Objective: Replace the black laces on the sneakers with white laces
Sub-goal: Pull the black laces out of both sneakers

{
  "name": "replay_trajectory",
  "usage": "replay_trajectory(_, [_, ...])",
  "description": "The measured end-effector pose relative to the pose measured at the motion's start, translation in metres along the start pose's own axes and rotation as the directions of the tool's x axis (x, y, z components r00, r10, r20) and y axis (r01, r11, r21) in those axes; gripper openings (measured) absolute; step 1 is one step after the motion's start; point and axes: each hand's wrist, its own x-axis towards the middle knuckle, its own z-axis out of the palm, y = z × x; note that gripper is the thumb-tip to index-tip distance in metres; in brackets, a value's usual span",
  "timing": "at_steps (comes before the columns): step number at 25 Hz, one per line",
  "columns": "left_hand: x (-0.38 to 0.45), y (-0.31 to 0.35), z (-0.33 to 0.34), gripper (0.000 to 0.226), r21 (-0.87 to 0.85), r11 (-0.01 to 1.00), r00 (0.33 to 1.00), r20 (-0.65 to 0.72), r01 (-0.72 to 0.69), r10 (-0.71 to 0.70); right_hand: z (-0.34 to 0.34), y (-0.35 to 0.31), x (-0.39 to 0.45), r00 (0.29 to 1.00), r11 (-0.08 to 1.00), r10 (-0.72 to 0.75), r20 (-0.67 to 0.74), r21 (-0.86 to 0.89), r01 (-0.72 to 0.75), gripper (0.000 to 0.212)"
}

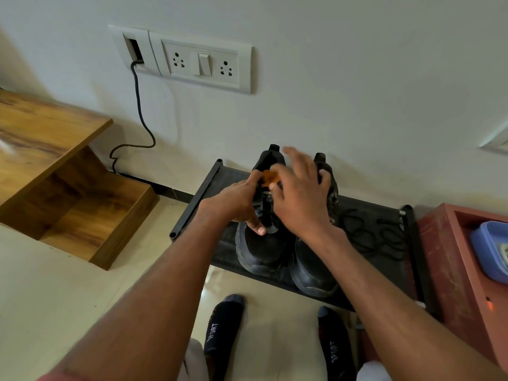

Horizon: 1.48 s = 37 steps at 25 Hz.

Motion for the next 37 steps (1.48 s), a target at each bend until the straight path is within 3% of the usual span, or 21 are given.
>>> replay_trajectory(3, [0.000,0.001,0.000,0.122,0.006,1.000,1.000,-0.005,-0.009,0.009,0.016,0.000,-0.007,0.941,1.000,0.005,0.338,-0.012,-0.001,0.015])
replay_trajectory(4, [0.000,0.001,-0.001,0.121,0.006,1.000,1.000,-0.006,-0.005,0.005,0.014,0.000,-0.006,0.956,0.999,0.009,0.293,0.043,-0.023,0.011])
replay_trajectory(6, [0.000,0.001,-0.001,0.118,-0.004,1.000,1.000,-0.001,0.013,-0.013,0.006,-0.001,0.001,0.988,0.950,0.154,-0.017,0.277,-0.143,0.013])
replay_trajectory(8, [-0.001,0.001,-0.001,0.119,-0.009,1.000,1.000,0.007,0.023,-0.023,-0.006,-0.002,0.010,0.879,0.684,0.449,-0.163,0.695,-0.221,0.009])
replay_trajectory(10, [-0.001,0.001,-0.001,0.120,0.002,1.000,1.000,0.006,0.026,-0.026,-0.011,-0.011,0.011,0.832,0.381,0.553,0.028,0.881,-0.283,0.011])
replay_trajectory(11, [-0.002,0.002,-0.001,0.121,0.012,1.000,1.000,0.007,0.024,-0.024,-0.010,-0.014,0.008,0.861,0.418,0.504,0.073,0.851,-0.317,0.015])
replay_trajectory(14, [-0.002,0.002,-0.002,0.121,0.024,1.000,1.000,0.007,0.017,-0.018,0.006,-0.010,-0.004,0.985,0.938,0.160,0.061,0.300,-0.171,0.034])
replay_trajectory(18, [-0.001,0.004,0.001,0.120,0.023,1.000,1.000,0.005,0.008,-0.008,0.010,-0.002,-0.005,0.974,0.993,0.037,0.222,-0.114,-0.012,0.022])
replay_trajectory(21, [-0.002,0.003,0.000,0.119,0.010,1.000,1.000,-0.001,0.011,-0.011,0.009,-0.006,-0.006,0.989,0.990,0.098,0.108,0.096,-0.108,0.009])
replay_trajectory(22, [-0.002,0.002,0.000,0.117,-0.005,1.000,1.000,-0.001,0.014,-0.014,0.005,-0.009,-0.002,0.976,0.911,0.218,0.001,0.358,-0.204,0.013])
replay_trajectory(24, [-0.001,0.001,0.000,0.115,-0.023,1.000,1.000,0.001,0.018,-0.018,-0.015,-0.010,0.010,0.855,0.446,0.517,-0.035,0.864,-0.234,0.016])
replay_trajectory(25, [-0.001,0.001,0.000,0.115,-0.022,1.000,1.000,0.003,0.018,-0.018,-0.023,-0.009,0.014,0.829,0.234,0.558,0.037,0.951,-0.200,0.015])
replay_trajectory(26, [-0.001,0.001,0.000,0.115,-0.021,1.000,1.000,0.003,0.016,-0.016,-0.027,-0.007,0.016,0.842,0.143,0.529,0.102,0.968,-0.207,0.014])
replay_trajectory(27, [-0.001,0.002,0.001,0.117,-0.017,1.000,1.000,0.003,0.014,-0.014,-0.028,-0.006,0.017,0.876,0.211,0.463,0.132,0.944,-0.254,0.013])
replay_trajectory(28, [0.000,0.002,0.001,0.118,-0.013,1.000,1.000,0.005,0.012,-0.012,-0.026,-0.004,0.016,0.916,0.426,0.378,0.135,0.853,-0.301,0.013])
replay_trajectory(30, [0.001,0.003,0.001,0.119,-0.008,1.000,1.000,0.002,0.013,-0.013,-0.011,0.000,0.006,0.973,0.898,0.155,0.174,0.386,-0.212,0.023])
replay_trajectory(31, [0.002,0.002,0.001,0.118,-0.009,1.000,1.000,0.002,0.013,-0.013,-0.002,0.000,-0.001,0.970,0.986,0.067,0.234,0.131,-0.100,0.029])
replay_trajectory(32, [0.002,0.002,0.001,0.118,-0.008,1.000,1.000,0.004,0.013,-0.013,0.007,0.001,-0.007,0.959,0.999,0.025,0.282,-0.028,-0.018,0.030])
replay_trajectory(34, [0.002,0.002,0.002,0.119,-0.008,1.000,1.000,0.001,0.015,-0.015,0.015,-0.001,-0.007,0.979,0.999,0.034,0.199,-0.008,-0.034,0.017])
replay_trajectory(36, [0.002,0.001,0.003,0.120,-0.028,0.999,1.000,-0.010,0.023,-0.023,0.010,-0.005,-0.001,0.980,0.923,0.198,0.009,0.335,-0.189,0.009])
replay_trajectory(37, [0.002,0.001,0.003,0.121,-0.039,0.999,1.000,-0.011,0.027,-0.027,0.004,-0.005,0.005,0.934,0.766,0.355,-0.036,0.584,-0.269,0.016])
